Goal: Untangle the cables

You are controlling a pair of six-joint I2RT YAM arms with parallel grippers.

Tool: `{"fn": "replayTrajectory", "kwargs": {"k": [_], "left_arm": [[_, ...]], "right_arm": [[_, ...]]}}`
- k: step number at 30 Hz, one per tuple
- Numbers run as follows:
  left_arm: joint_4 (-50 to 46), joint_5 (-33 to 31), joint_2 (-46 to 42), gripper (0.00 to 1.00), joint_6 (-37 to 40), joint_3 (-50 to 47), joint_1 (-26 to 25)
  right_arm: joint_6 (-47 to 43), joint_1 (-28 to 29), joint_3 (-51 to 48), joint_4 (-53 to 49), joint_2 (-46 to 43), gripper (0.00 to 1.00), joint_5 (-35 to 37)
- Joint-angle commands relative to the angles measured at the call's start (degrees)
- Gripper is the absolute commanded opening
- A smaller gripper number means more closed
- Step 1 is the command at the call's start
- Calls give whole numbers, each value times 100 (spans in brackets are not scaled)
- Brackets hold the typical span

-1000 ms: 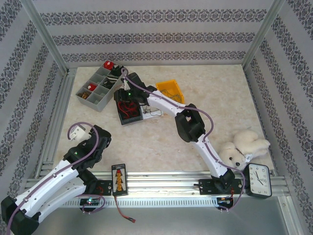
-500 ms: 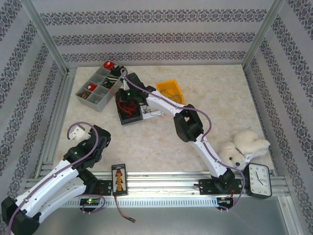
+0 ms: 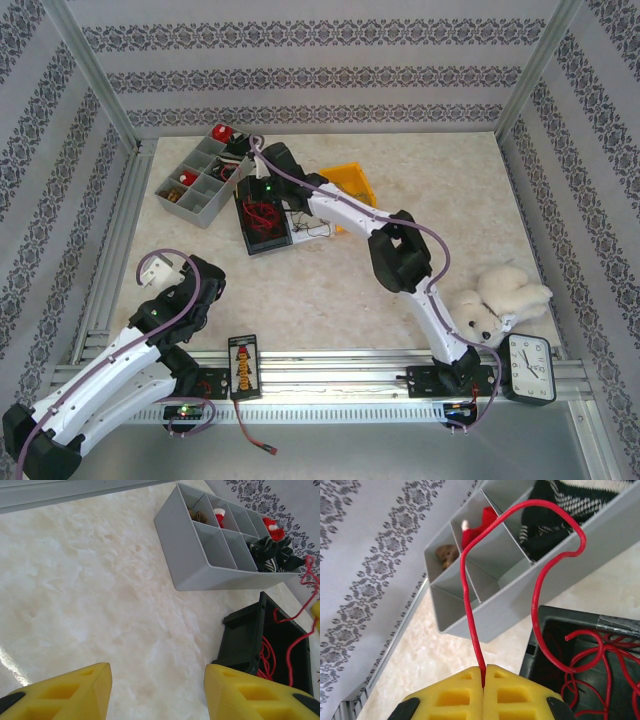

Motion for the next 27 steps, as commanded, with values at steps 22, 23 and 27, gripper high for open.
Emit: {"fn": "replayTrajectory", "kwargs": {"k": [22, 23, 27], "left_arm": [[-2, -136, 25, 52, 237, 133, 94], [30, -133, 33, 52, 257, 132, 97], [123, -122, 84, 52, 318, 139, 106]], "right_arm": [[225, -249, -2211, 1710, -1096, 0, -252], [235, -255, -2209, 1683, -1096, 0, -259], [270, -242, -2439, 1637, -1206, 0, -353]]}}
